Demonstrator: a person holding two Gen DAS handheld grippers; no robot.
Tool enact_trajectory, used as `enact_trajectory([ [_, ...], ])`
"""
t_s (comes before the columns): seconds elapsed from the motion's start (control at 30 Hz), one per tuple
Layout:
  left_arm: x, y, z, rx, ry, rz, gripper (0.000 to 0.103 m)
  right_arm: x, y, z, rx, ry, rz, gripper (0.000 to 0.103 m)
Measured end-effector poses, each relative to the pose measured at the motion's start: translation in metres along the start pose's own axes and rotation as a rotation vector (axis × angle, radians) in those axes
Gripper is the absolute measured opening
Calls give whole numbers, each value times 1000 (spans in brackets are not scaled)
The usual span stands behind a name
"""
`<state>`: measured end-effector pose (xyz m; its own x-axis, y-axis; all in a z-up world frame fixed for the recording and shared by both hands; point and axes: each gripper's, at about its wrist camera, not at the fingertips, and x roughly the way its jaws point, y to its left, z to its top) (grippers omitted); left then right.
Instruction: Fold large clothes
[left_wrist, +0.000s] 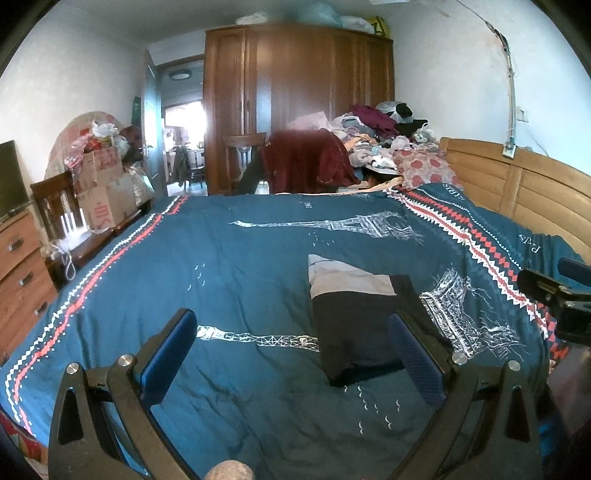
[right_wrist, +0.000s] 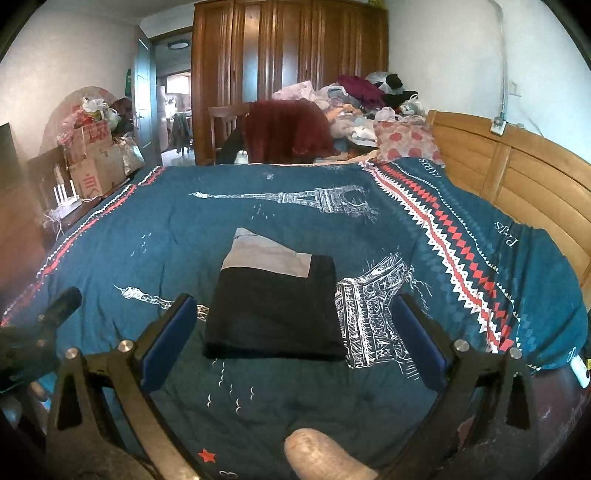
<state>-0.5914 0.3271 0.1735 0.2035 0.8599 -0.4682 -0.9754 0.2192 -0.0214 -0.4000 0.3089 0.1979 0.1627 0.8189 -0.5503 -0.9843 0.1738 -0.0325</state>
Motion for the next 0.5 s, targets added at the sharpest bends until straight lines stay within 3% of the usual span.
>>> enact_trajectory([
  [0.5,2,-11,4,25,-2,-10,103,9,-13,-2,43,35,11,103],
])
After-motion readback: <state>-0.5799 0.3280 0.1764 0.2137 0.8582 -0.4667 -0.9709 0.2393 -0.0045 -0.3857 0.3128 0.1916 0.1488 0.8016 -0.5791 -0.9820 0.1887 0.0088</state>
